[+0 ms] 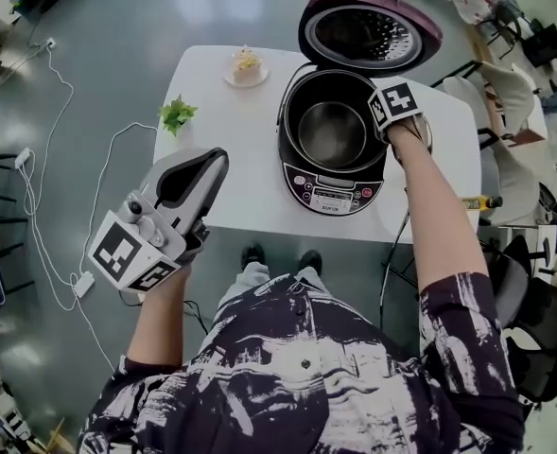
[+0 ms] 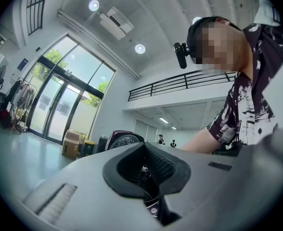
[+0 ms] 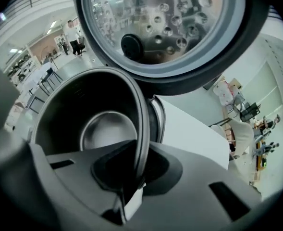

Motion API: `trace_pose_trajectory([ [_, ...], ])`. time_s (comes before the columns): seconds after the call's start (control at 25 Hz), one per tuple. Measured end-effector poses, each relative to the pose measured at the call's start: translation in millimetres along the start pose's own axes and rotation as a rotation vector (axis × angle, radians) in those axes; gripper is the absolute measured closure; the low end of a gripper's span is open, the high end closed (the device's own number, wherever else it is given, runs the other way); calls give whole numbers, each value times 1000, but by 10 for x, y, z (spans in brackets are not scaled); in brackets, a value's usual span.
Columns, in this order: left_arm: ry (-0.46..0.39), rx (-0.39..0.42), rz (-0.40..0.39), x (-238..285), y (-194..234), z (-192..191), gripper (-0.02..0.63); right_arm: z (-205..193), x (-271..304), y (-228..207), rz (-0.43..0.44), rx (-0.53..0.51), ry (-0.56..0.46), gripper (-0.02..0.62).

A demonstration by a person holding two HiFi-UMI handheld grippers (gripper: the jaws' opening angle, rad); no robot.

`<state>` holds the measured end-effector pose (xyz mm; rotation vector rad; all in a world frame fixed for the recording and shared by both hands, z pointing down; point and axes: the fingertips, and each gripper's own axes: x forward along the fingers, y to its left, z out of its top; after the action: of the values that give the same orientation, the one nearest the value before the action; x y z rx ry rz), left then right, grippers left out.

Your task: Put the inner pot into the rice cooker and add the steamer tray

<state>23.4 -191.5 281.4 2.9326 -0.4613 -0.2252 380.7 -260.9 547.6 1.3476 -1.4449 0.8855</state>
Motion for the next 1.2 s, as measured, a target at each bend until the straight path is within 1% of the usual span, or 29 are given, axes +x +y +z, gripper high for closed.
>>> trace_pose_trajectory([
  [0.08, 2, -2, -2, 10, 23, -9, 601, -16, 35, 9, -13, -29, 13, 588],
  [0.28, 4, -8, -10, 42, 42, -32, 601, -34, 61, 4, -25, -41, 15, 578],
  [0.4, 2, -11, -19, 70, 32, -32, 601, -39, 51, 0, -19, -34, 15, 578],
  [0.48, 0, -11, -24, 84, 25, -27, 601, -43, 35, 4, 0, -14, 10, 575],
  [0.72, -9, -11, -34, 99, 15, -8, 601, -83, -28, 18, 84, 82, 0, 563],
  [0.88, -12, -15, -40, 106, 6, -18, 601, -150, -55, 35, 154, 178, -16, 561],
  [0.96, -11, -16, -44, 118, -6, -11, 601, -186, -62, 38, 190, 246, -33, 561],
  [1.08, -13, -14, -50, 136, -31, 9, 601, -223, -94, 28, 277, 383, -82, 561],
  [1.2, -12, -12, -58, 156, -65, 12, 601, -263, -124, 43, 341, 461, -120, 558],
])
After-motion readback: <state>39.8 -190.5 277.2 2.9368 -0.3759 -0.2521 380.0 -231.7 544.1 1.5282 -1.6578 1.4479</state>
